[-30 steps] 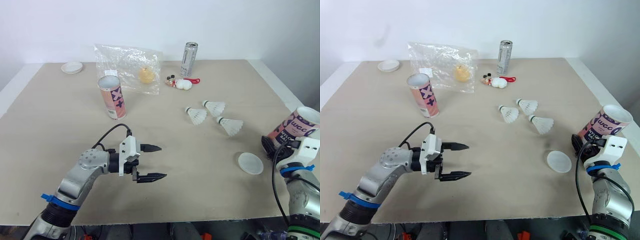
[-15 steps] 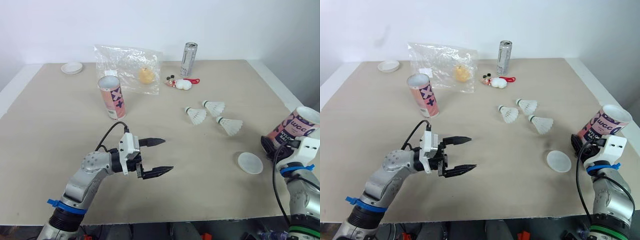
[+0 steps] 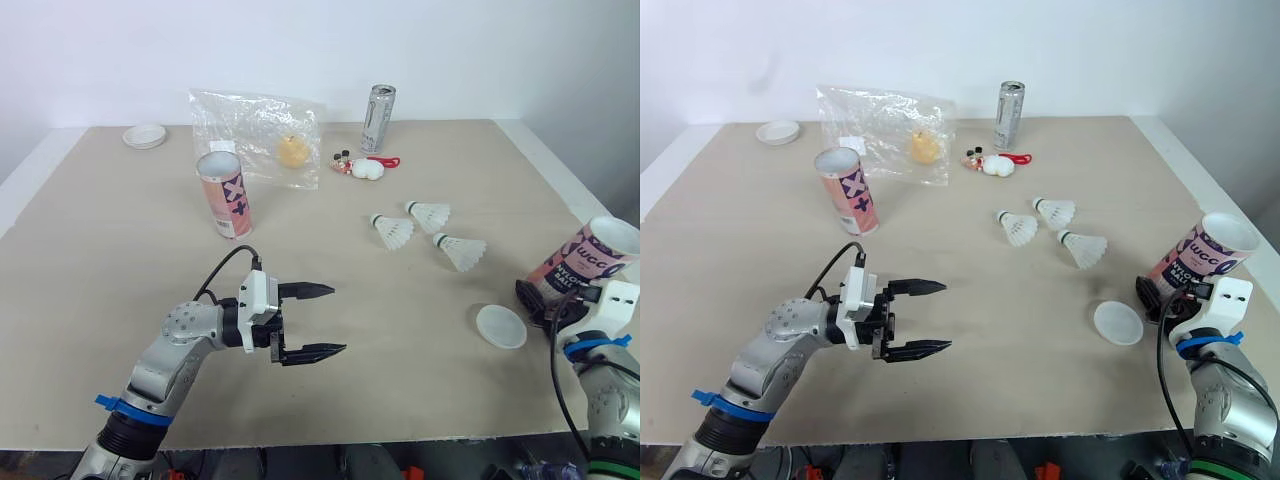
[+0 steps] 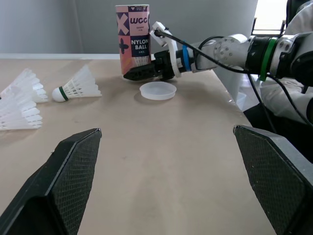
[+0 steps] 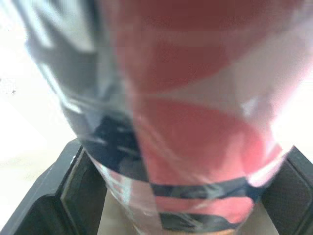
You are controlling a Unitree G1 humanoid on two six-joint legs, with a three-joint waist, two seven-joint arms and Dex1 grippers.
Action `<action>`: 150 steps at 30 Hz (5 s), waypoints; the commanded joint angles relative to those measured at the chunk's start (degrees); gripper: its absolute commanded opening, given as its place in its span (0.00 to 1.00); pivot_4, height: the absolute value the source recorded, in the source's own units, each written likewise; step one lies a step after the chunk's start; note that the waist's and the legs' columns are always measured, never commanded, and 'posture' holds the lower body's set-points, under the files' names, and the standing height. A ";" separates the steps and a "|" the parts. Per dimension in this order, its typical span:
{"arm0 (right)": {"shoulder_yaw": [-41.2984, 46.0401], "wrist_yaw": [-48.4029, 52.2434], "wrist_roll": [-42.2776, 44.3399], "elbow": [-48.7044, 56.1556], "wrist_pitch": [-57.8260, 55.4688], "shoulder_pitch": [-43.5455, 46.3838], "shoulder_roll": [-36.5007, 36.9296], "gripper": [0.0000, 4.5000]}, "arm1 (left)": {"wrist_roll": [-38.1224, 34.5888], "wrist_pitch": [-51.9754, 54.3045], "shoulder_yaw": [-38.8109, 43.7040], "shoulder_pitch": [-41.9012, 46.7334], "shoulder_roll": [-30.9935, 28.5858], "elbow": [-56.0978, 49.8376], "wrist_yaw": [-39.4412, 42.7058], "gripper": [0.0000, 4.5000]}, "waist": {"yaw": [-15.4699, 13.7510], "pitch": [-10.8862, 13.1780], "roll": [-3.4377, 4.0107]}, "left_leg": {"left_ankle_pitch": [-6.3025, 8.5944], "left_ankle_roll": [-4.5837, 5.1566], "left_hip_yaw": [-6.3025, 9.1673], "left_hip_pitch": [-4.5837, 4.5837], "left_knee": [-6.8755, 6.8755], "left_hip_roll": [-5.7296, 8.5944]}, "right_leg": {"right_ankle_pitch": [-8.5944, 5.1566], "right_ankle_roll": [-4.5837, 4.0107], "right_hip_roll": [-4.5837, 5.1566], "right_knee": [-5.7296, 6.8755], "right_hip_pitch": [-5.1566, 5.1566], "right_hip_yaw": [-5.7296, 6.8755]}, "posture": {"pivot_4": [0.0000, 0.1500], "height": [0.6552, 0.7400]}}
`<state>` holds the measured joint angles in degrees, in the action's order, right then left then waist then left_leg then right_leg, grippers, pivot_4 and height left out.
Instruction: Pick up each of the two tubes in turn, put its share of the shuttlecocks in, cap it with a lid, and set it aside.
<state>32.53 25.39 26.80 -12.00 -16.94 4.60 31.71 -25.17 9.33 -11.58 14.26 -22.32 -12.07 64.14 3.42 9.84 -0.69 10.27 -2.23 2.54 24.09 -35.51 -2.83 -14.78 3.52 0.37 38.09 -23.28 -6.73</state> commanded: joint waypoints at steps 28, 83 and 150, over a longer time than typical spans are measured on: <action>8.90 21.20 12.13 37.67 -4.03 -34.34 4.58 0.98 | 1.86 -4.85 0.86 5.87 1.50 10.43 1.08 1.00 | -0.63 -0.02 0.05 | 0.00 -0.01 0.02 0.03 0.02 0.03 | -0.06 -0.02 0.02 -0.02 -0.04 -0.03 | 1.00 1.00; -40.58 34.83 -10.86 -0.78 11.90 28.39 -11.70 0.98 | 14.95 -1.71 18.35 21.87 5.34 41.85 -42.88 1.00 | -0.69 0.26 -0.52 | -0.10 -0.38 0.34 0.20 0.02 0.07 | 0.20 0.32 -0.08 -0.01 -0.03 0.18 | 1.00 1.00; -25.61 0.83 -5.69 23.87 -12.93 14.71 -9.32 1.00 | 22.01 16.76 -13.69 24.33 -20.96 9.19 13.46 0.67 | -0.65 0.30 -0.55 | -0.20 -0.24 0.58 0.25 0.14 0.06 | -0.04 0.08 -0.08 0.08 -0.06 0.38 | 1.00 1.00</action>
<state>6.64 26.67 21.39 11.37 -31.16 18.27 22.57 -4.66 25.09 -22.83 39.20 -43.10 -3.12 76.83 2.76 10.14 -1.24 10.10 -2.42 3.13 24.33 -35.35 -2.77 -14.85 3.60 0.28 38.17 -23.34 -6.34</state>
